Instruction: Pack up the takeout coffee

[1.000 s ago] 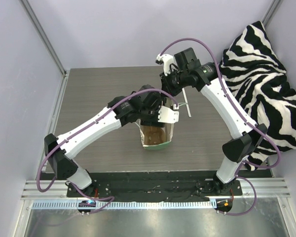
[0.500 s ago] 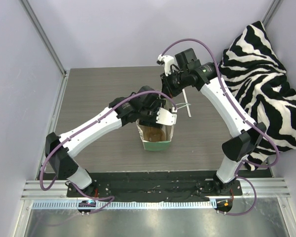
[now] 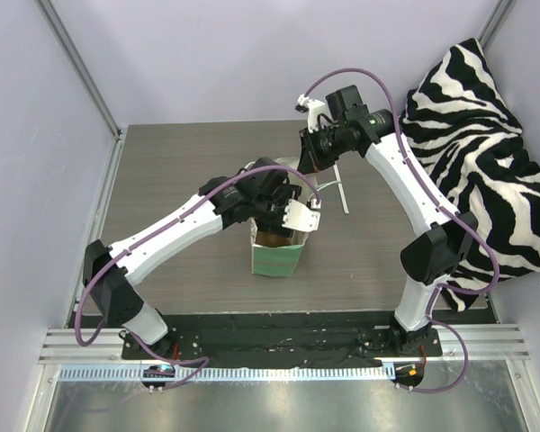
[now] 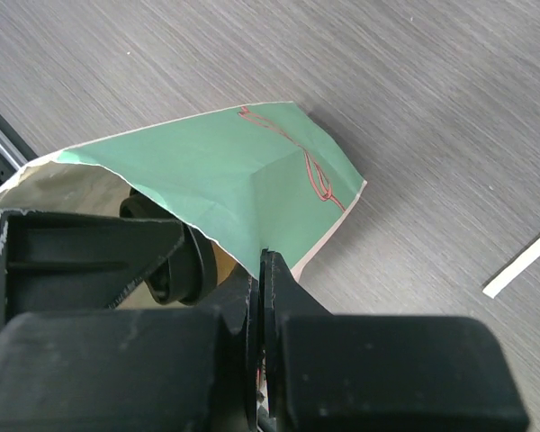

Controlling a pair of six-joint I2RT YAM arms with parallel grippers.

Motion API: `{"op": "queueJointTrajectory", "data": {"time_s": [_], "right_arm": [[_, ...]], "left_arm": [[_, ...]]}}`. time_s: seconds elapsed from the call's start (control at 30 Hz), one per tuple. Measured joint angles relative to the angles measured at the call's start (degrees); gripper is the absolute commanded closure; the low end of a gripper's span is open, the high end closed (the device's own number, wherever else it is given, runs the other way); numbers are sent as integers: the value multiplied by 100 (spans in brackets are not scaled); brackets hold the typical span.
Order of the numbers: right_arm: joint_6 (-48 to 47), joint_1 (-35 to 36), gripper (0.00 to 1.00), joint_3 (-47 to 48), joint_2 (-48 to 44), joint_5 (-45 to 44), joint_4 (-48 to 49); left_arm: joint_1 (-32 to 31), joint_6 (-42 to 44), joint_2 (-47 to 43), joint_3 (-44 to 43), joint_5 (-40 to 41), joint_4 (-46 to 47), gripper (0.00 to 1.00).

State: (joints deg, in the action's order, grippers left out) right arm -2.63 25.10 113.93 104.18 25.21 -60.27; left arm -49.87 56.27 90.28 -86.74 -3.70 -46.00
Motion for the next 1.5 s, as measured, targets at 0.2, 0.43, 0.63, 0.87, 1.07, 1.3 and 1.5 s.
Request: {"op": "queueJointTrajectory", "data": {"time_s": [0.2,0.43,0.63,0.87,1.07,1.3,1.5], "right_arm": [[-68,-28,99,-11,-13,92,83],[-94,-20,99,-20,-46,118,201],[-363,4,99,-514,-466,221,444],[-713,168,99,-772,-953,282,625],[-872,181,99,-907,-973,348,721],[-1088,142,99,-1128,-988,446,931],[-1296,4,99,-1217,-994,509,946]], "left_arm": [[68,155,116,0,4,-214,86],[76,317,133,79,48,-186,85],[76,468,151,177,177,-48,85],[76,603,195,214,354,96,85],[76,621,254,214,417,118,85],[83,599,382,214,433,120,87],[116,599,560,107,450,107,88]]}}
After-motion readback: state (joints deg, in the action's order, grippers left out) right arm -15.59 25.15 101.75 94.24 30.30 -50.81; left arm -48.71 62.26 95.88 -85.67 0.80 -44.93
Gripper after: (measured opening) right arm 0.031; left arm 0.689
